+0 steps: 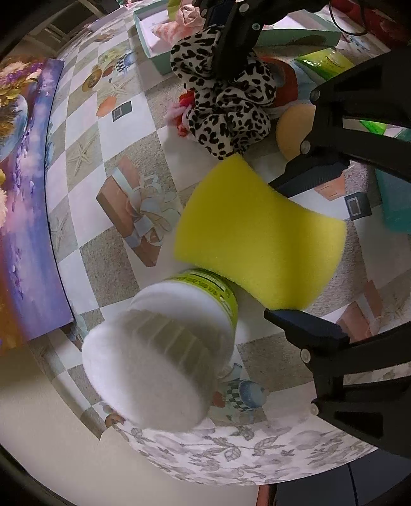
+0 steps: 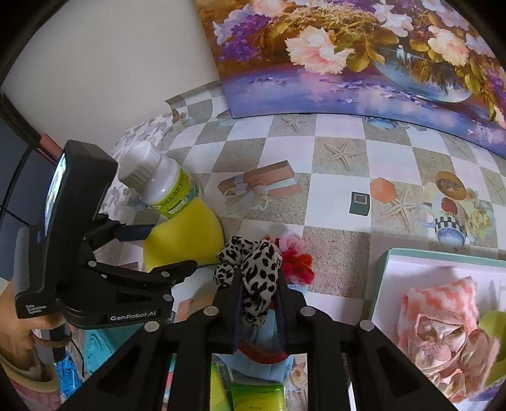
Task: Organize soft objects
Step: 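Carry the yellow sponge and leopard scrunchie over the tray with both grippers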
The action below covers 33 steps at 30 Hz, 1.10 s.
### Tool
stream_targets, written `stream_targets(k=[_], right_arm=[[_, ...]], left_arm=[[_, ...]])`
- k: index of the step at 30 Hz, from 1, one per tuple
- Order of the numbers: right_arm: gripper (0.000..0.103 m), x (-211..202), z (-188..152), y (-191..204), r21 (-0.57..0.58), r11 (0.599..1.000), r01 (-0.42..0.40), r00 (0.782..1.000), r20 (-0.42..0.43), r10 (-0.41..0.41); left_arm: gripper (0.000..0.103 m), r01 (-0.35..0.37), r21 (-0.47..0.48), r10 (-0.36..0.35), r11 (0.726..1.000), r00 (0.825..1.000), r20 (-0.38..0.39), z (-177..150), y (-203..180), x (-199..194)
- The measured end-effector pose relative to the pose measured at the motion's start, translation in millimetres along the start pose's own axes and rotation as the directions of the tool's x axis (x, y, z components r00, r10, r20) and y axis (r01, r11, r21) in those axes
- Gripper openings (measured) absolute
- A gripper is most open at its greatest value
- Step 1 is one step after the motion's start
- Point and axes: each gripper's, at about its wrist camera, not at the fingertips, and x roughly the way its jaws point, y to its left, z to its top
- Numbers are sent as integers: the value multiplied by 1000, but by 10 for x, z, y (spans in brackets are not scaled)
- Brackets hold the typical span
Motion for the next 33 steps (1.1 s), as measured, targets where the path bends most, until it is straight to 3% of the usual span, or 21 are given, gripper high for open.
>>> stream_targets(k=[11,20,25,33], right_arm=[[17,-577,23,43,10,999,-39,992,116,38],[17,-1130,-79,-118,47,999,-12,983,185,4],[17,-1441,-200,-272,74,997,9,974,227,-25],[17,-1802,-531,-685,152,986,64,962,254,-101]], left_arm=[[70,-34,-74,42,997,992,118,-117,-59,-664],[70,40,-213,16,976,967,255,-342,-143,-1211],[70,84,-251,4,964,944,330,-469,-386,-1456],[70,123,-238,-24,963,925,378,-572,-953,-1601]])
